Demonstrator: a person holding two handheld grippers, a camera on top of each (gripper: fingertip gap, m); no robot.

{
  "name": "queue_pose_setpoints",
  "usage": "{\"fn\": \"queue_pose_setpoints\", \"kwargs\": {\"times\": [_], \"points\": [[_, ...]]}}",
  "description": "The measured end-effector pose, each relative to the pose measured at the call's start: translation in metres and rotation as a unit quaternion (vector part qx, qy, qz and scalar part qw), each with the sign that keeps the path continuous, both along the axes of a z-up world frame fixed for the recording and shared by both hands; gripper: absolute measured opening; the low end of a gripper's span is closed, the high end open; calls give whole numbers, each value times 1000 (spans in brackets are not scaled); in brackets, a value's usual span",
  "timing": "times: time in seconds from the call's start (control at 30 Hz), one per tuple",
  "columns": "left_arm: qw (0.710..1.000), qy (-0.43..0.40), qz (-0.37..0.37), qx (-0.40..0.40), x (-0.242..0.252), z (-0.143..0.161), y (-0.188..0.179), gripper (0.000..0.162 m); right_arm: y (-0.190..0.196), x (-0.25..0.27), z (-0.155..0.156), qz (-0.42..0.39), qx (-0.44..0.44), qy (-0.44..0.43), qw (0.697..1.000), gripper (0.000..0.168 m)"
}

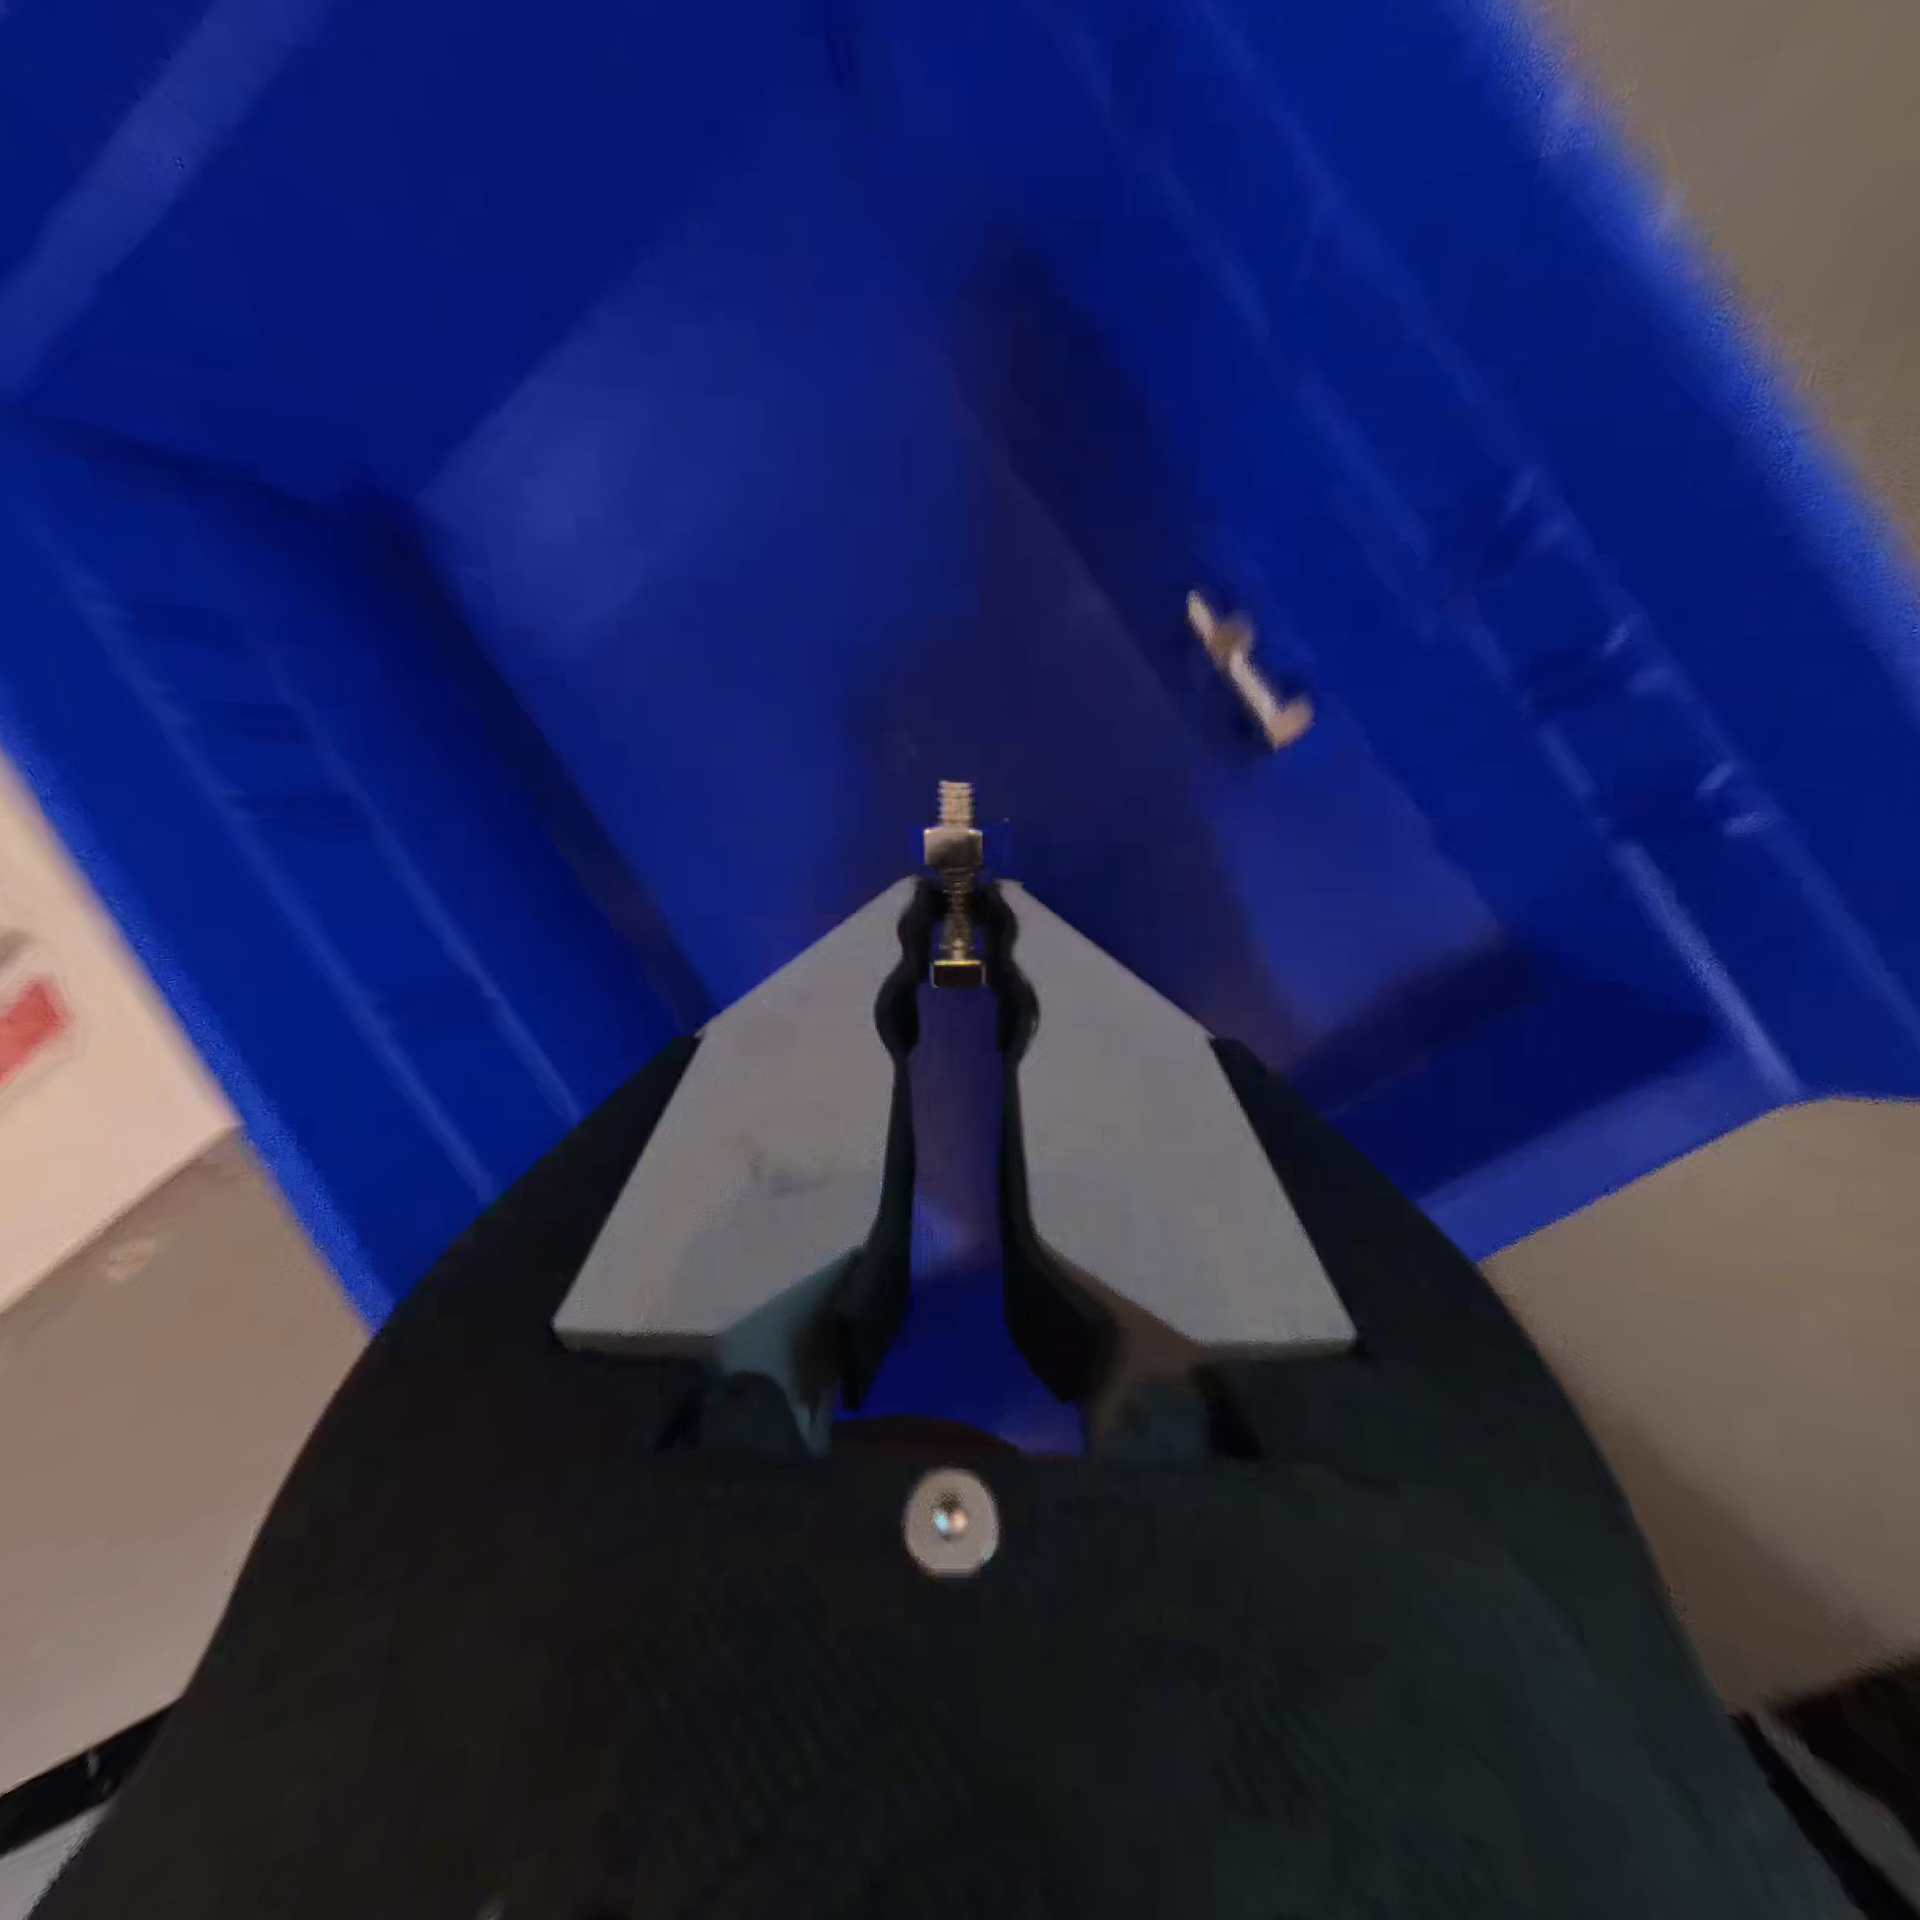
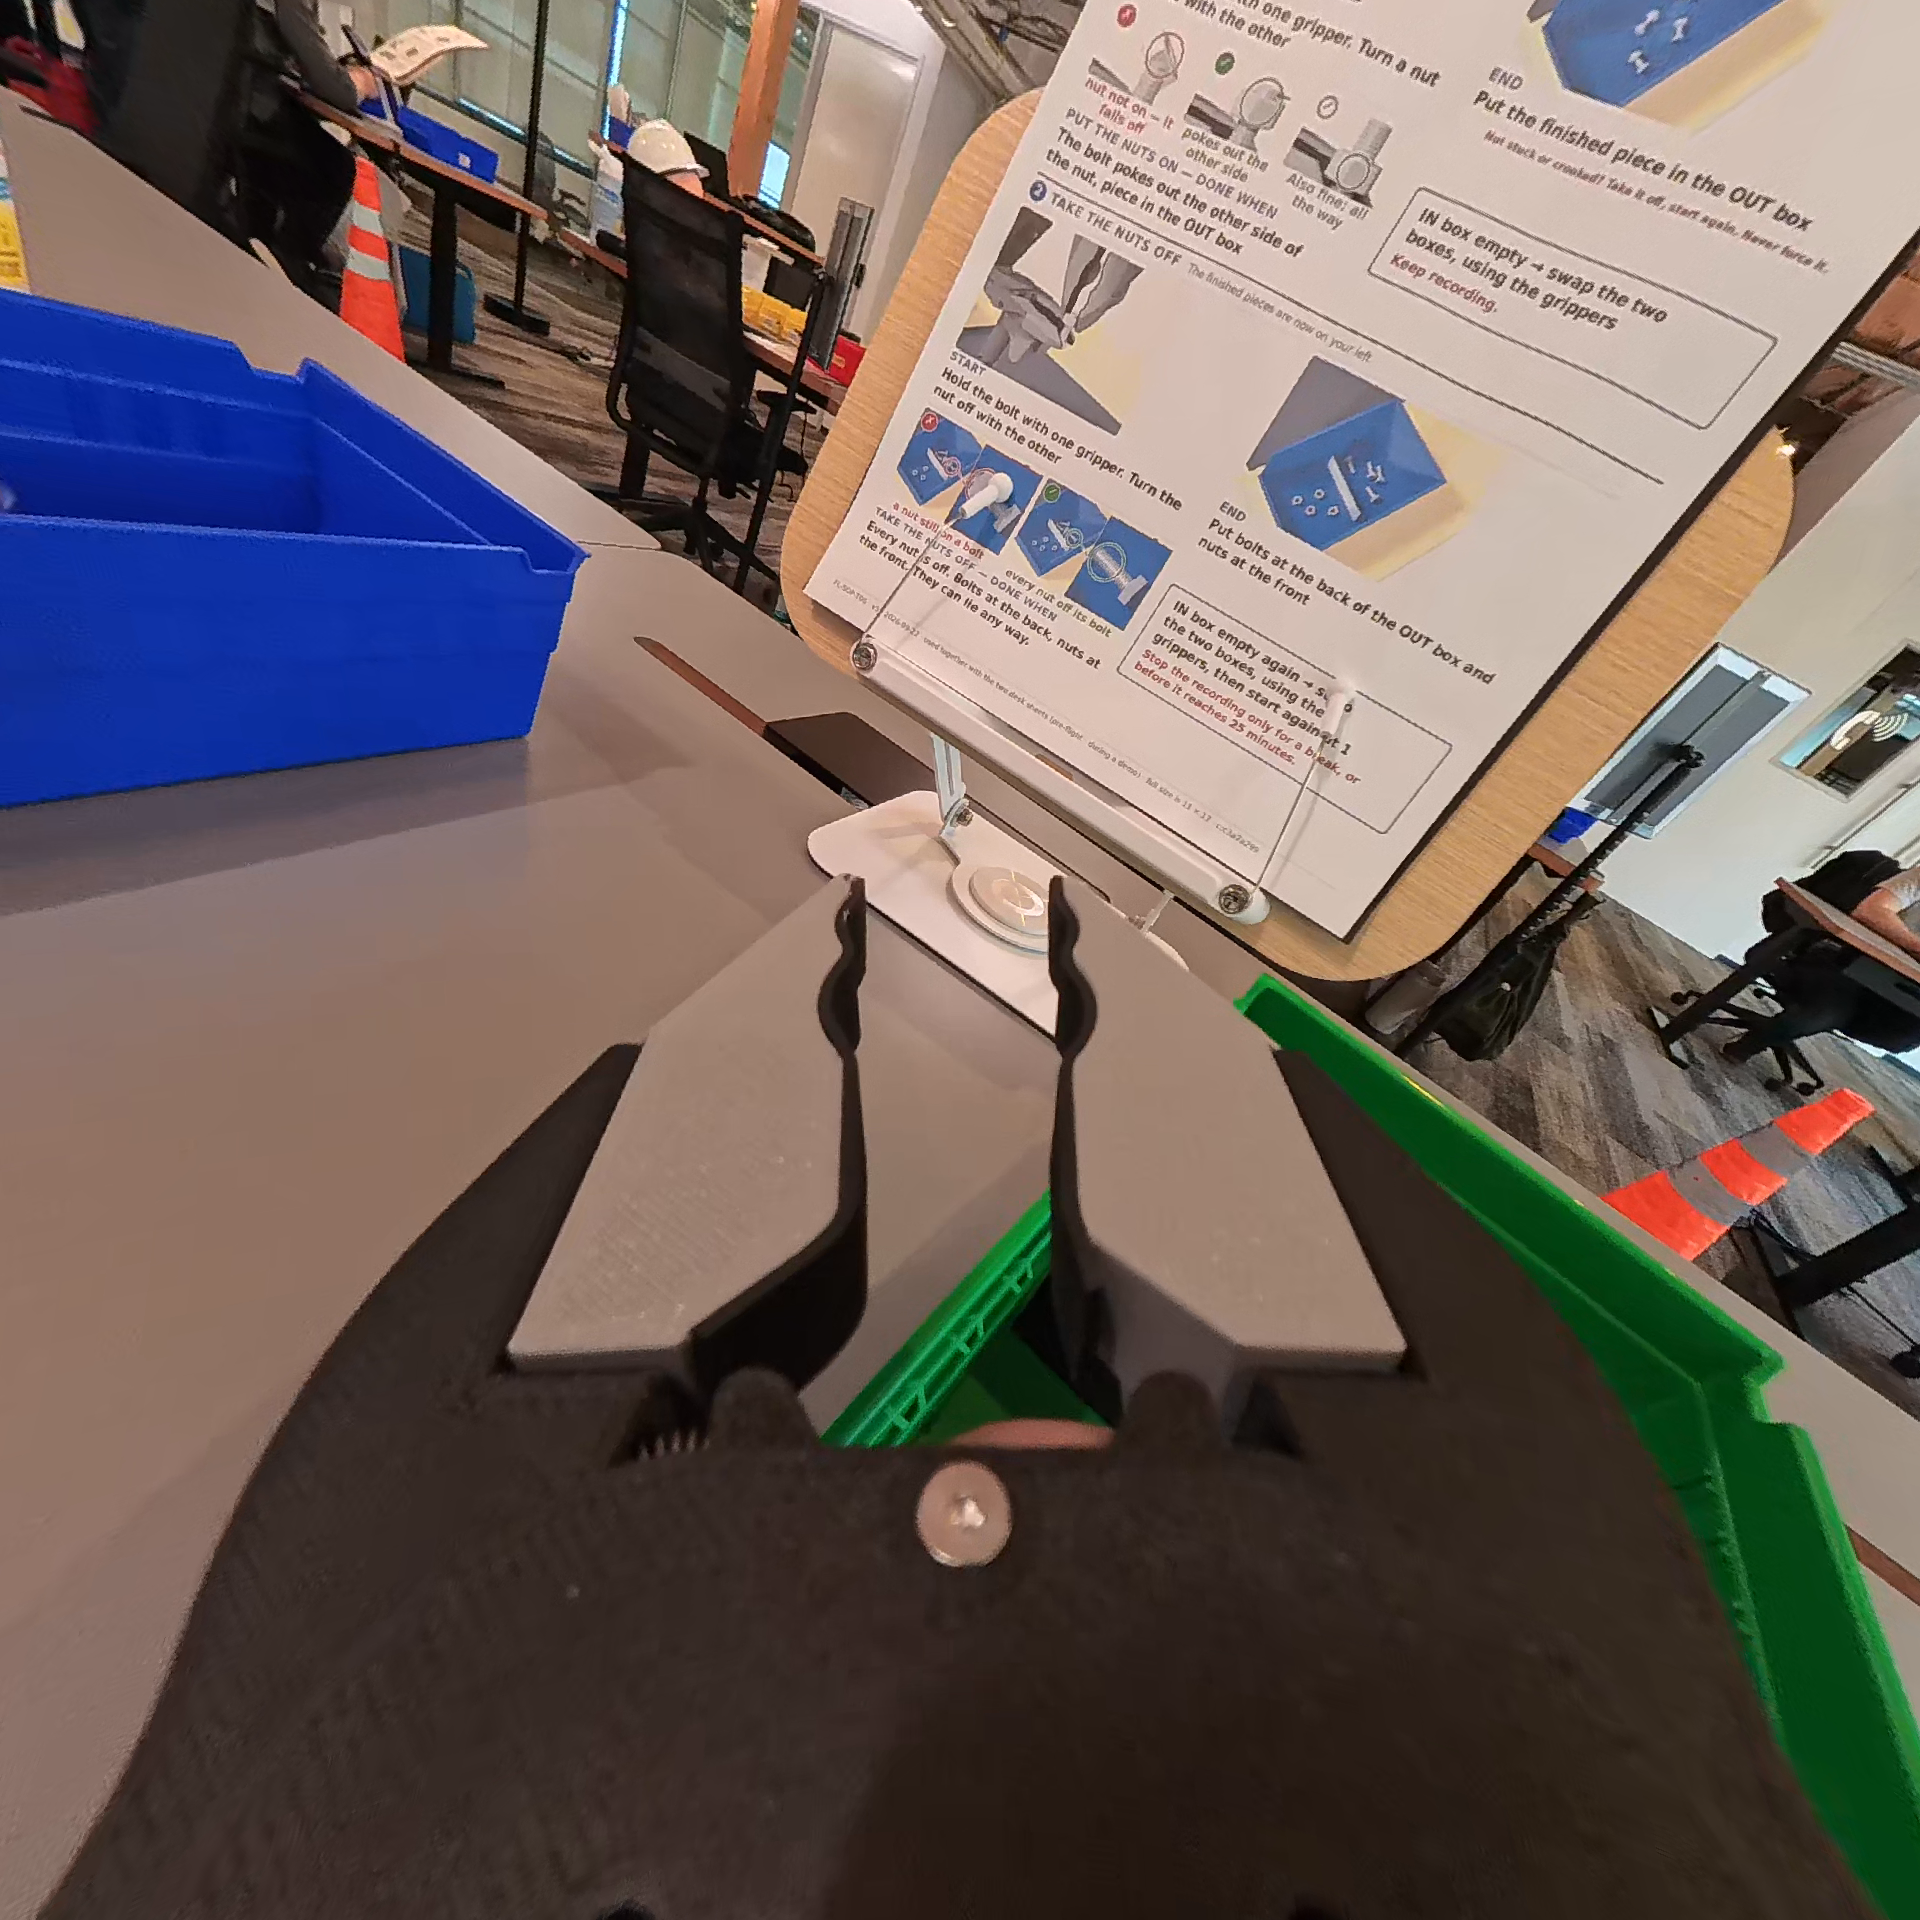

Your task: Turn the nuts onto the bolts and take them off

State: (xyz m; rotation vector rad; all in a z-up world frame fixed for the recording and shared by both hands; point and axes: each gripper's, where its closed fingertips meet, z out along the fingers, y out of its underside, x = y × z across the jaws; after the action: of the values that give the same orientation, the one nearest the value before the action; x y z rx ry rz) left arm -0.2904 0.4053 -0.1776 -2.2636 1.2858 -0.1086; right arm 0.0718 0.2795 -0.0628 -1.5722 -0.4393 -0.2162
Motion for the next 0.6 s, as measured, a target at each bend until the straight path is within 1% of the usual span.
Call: {"fn": "queue_pose_setpoints", "kwargs": {"times": [0.07, 0.13, 0.2, 0.27, 0.33, 0.4, 0.47, 0.53, 0.6], "points": [[995, -64, 3, 80, 21, 40, 7, 7, 0, 0, -1, 1, -2, 2, 1000, 31], [979, -148, -19, 141, 55, 84, -3, 7, 1, -1, -2, 2, -4, 5, 1000, 31], [955, -236, -69, 164, 100, 118, -32, 7, 1, -1, -3, 2, -7, 11, 1000, 31], [932, -298, -128, 164, 146, 136, -68, 6, 2, 0, -4, 6, -12, 25, 1000, 31], [910, -339, -184, 151, 193, 137, -107, 6, 2, 1, -5, 15, -18, 49, 999, 30], [889, -374, -235, 122, 237, 127, -144, 6, 0, 1, -4, 34, -27, 82, 996, 31], [868, -405, -269, 96, 273, 113, -171, 6, -2, 1, 0, 54, -26, 118, 991, 30], [860, -417, -279, 92, 301, 93, -177, 6, -4, 4, 4, 61, -21, 144, 987, 27], [861, -424, -264, 98, 316, 72, -169, 6, -6, 5, 7, 68, -17, 159, 985, 25]]}}
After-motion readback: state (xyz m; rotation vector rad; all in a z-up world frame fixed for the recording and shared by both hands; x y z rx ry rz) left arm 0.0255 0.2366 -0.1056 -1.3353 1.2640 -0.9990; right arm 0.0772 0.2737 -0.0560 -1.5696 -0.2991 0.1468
